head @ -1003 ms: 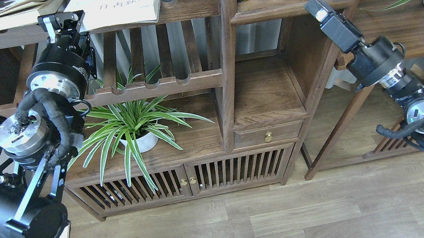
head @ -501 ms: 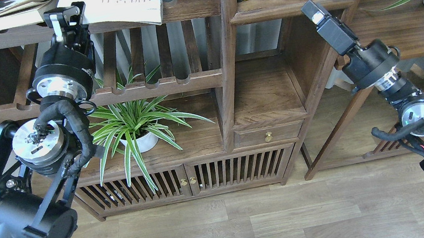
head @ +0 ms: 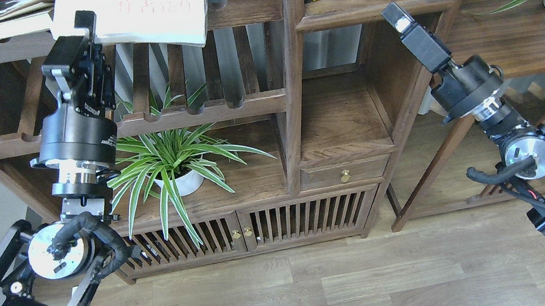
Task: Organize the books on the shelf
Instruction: 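Lower the white book with the left gripper toward the right gripper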
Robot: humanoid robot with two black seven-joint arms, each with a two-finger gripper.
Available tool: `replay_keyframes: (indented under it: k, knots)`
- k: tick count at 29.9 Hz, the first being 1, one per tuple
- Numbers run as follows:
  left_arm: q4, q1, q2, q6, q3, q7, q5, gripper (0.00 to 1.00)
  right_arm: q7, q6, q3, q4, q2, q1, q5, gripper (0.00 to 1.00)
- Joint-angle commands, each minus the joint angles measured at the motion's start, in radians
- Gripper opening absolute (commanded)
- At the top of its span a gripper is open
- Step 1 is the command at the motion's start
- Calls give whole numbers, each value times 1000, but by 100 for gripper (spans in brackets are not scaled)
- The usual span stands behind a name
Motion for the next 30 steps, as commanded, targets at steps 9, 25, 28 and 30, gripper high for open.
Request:
replay_keyframes:
  k: [9,25,28,30]
  knots:
    - [94,111,27,-291,9,29,30,0,-77,0,-83,1,105,7,5,80]
    - [217,119,12,-291,30,224,25,0,-110,0,-222,6,228,58,7,80]
    - [217,113,7,-291,38,239,25,0,-121,0,-239,1,231,73,7,80]
    - [215,110,-2,-291,40,242,25,0,-121,0,-248,-5,231,75,8,80]
